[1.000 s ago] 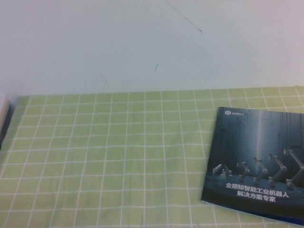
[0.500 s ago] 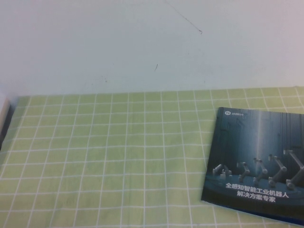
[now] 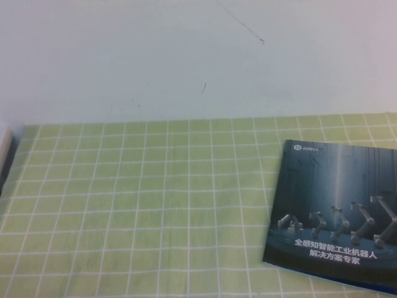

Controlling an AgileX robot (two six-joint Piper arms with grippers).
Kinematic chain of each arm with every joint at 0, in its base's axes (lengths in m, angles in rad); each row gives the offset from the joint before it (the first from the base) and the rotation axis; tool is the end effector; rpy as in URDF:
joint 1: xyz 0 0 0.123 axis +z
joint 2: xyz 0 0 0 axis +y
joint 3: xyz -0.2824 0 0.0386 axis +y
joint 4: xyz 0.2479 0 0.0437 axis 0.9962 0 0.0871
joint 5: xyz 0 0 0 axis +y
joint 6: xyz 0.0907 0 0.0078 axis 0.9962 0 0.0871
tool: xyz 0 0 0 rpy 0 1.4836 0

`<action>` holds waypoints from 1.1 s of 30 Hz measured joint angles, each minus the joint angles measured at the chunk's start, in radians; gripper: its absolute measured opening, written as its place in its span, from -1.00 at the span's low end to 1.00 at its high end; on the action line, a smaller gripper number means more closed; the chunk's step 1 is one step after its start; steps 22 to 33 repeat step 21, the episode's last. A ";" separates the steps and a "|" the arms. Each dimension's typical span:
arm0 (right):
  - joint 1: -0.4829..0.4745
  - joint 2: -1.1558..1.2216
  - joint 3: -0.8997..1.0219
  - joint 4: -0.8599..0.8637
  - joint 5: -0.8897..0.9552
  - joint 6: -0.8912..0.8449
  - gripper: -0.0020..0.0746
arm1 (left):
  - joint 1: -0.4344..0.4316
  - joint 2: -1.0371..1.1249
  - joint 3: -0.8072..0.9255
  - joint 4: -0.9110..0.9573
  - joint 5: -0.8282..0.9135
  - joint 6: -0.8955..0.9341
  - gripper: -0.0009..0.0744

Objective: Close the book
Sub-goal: 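Close the open booklet and leave it lying on the table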

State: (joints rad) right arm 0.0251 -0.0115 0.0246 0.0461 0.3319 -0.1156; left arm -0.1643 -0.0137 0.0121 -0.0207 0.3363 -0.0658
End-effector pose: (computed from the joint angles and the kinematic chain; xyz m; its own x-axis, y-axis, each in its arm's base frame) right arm 0.0536 0.0027 0.1755 -0.2511 -0.0783 -0.9648 -0.0578 0.9962 -0.0658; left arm 0.0523 -0.0093 0.1794 -0.2552 -0.0441 -0.9659 0.1489 0.9853 -0.0843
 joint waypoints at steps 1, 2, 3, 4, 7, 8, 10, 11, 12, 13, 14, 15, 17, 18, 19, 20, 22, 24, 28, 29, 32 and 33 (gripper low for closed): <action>0.000 0.000 0.000 -0.004 0.000 0.006 -0.95 | 0.000 0.000 0.000 0.000 0.000 0.000 -0.99; 0.000 0.000 0.000 -0.005 0.002 0.010 -0.95 | 0.000 0.000 0.000 0.000 0.000 0.000 -0.99; 0.000 0.000 -0.001 -0.008 0.005 0.012 -0.95 | 0.000 0.000 0.000 0.000 0.000 0.000 -0.99; 0.000 0.000 -0.001 -0.010 0.005 0.012 -0.95 | 0.000 0.000 0.000 0.000 0.000 0.002 -0.99; 0.000 0.000 -0.001 -0.013 0.006 0.016 -0.95 | 0.000 0.000 0.000 0.000 0.000 0.002 -0.99; 0.000 0.000 -0.002 -0.014 0.007 0.016 -0.95 | 0.000 0.000 0.000 0.000 0.000 0.002 -0.99; 0.000 0.000 -0.002 -0.014 0.009 0.016 -0.95 | 0.000 0.000 0.000 0.000 0.000 0.002 -0.99; 0.000 0.000 -0.002 -0.014 0.009 0.016 -0.95 | 0.000 0.000 0.000 0.000 0.000 0.002 -0.99; 0.000 0.000 -0.002 -0.015 0.009 0.016 -0.95 | 0.000 0.000 0.000 0.000 0.000 0.002 -0.99; 0.000 0.000 -0.002 -0.015 0.009 0.016 -0.95 | 0.000 0.000 0.000 0.000 0.000 0.002 -0.99; 0.000 0.000 -0.002 -0.016 0.009 0.016 -0.95 | 0.000 0.000 0.000 0.000 0.000 0.002 -0.99; 0.000 0.000 -0.002 -0.016 0.011 0.016 -0.95 | 0.000 0.000 0.000 0.000 0.000 0.002 -0.99; 0.000 0.000 -0.002 -0.028 0.011 0.017 -0.95 | 0.000 0.000 0.000 0.000 0.000 0.002 -0.99; 0.000 0.000 -0.002 -0.037 0.011 0.017 -0.95 | 0.000 0.000 0.000 0.000 0.000 0.002 -0.99; 0.000 0.000 -0.002 -0.046 0.011 0.017 -0.95 | 0.000 0.000 0.000 0.000 0.000 0.002 -0.99; 0.000 0.000 -0.002 -0.058 0.011 0.017 -0.95 | 0.000 0.000 0.000 0.000 0.000 0.002 -0.99; 0.000 0.000 -0.002 -0.066 0.011 0.017 -0.95 | 0.000 0.000 0.000 0.000 0.000 0.002 -0.99; 0.000 0.000 -0.002 -0.066 0.011 0.017 -0.95 | 0.000 0.000 0.000 0.000 0.000 0.002 -0.99; 0.000 0.000 -0.002 -0.066 0.011 0.017 -0.95 | 0.000 0.000 0.000 0.000 0.000 0.002 -0.99; 0.000 0.000 -0.002 -0.066 0.011 0.017 -0.95 | 0.000 0.000 0.000 0.000 0.000 0.002 -0.99; 0.000 0.000 -0.002 -0.066 0.011 0.017 -0.95 | 0.000 0.000 0.000 0.000 0.000 0.002 -0.99; 0.000 0.000 -0.002 -0.066 0.011 0.017 -0.95 | 0.000 0.000 0.000 0.000 0.000 0.002 -0.99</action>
